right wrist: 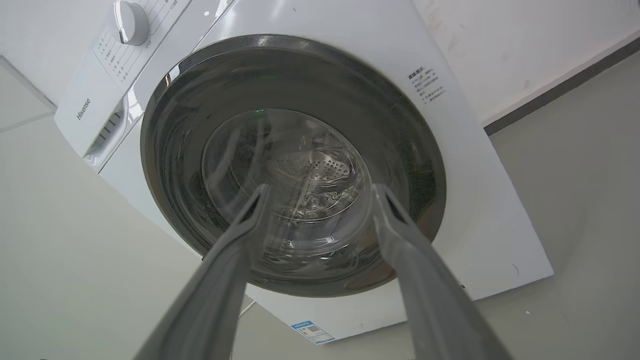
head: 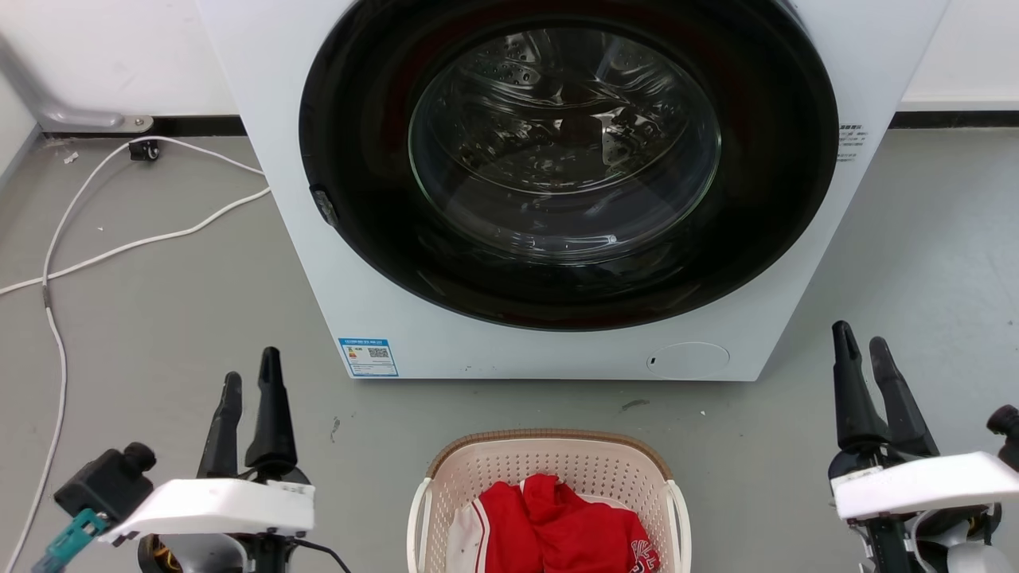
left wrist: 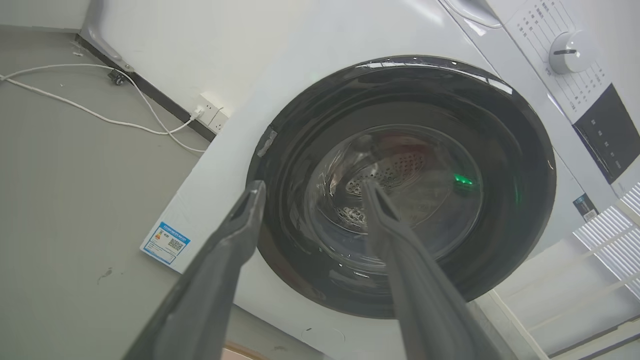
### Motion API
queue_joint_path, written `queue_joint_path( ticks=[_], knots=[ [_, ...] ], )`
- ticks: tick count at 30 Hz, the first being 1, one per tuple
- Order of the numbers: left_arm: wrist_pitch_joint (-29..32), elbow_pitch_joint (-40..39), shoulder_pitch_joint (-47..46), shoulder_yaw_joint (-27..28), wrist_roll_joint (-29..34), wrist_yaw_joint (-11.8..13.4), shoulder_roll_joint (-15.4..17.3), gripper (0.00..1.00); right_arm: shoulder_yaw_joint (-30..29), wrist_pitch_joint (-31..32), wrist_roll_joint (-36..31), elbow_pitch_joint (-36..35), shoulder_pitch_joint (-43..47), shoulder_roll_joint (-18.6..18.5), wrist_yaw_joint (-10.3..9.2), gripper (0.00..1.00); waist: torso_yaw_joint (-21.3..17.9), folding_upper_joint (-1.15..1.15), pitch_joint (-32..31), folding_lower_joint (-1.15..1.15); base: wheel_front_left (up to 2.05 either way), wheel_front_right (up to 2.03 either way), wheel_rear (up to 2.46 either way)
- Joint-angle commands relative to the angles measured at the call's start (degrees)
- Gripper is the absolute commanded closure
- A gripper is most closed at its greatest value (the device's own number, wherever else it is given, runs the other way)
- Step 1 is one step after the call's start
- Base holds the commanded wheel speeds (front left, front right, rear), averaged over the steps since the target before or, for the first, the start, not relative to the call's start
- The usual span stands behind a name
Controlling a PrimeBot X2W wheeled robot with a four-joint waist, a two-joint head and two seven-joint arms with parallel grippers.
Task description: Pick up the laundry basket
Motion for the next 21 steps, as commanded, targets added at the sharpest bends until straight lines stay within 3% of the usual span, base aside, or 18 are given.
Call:
queue_joint_path(
  ticks=[1,12,21],
  knots=[
    [-0.6,-1.6,0.2,-0.7,3.4,0.0,0.2,0.0,0.4,-0.6,-3.3,-1.5,0.1,-0.1,0.1,0.0,0.0,0.0,0.0,0.0,0.0,0.0,0.0],
    [-2.3,-2.8,0.4,-7.2,14.8,2.9,2.6,0.0,-0.4,-2.3,-14.0,-0.8,1.4,-0.1,0.1,0.0,-0.1,0.0,0.2,0.0,0.0,0.0,0.0],
    [-3.6,-2.4,-0.1,-13.8,21.1,7.5,6.6,0.0,-0.5,-3.7,-21.3,-0.3,1.9,-0.1,0.11,0.0,-0.2,0.0,0.4,0.0,0.0,0.0,0.0]
  ],
)
